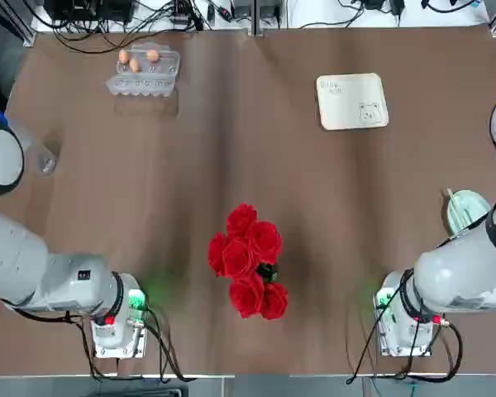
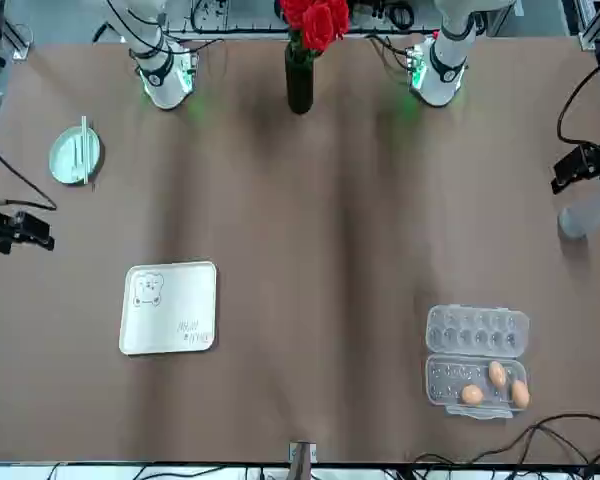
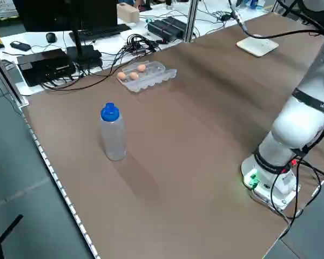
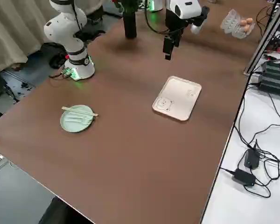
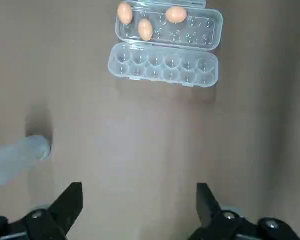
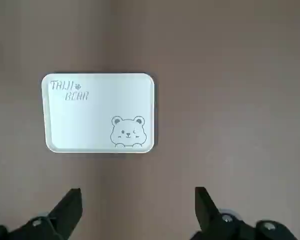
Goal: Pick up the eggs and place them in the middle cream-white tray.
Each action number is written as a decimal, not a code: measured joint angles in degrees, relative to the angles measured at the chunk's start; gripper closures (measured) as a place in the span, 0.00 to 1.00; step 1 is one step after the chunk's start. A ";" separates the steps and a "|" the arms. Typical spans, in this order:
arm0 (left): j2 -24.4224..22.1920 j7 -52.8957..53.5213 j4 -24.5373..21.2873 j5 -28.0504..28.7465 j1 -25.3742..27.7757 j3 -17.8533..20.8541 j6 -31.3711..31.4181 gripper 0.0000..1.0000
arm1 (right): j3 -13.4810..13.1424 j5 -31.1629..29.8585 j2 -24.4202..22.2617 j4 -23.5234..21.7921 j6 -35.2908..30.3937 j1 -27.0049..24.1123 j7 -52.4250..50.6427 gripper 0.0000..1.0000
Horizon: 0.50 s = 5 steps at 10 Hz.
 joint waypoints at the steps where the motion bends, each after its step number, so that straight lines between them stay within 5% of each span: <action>1: 0.00 0.02 0.00 0.00 0.00 0.00 0.12 0.00 | 0.01 0.00 0.00 0.00 0.00 -0.01 0.00 0.00; 5: 1.40 0.06 -0.29 -0.12 0.13 0.02 3.54 0.00 | 0.01 0.00 0.00 0.00 0.00 -0.02 0.00 0.00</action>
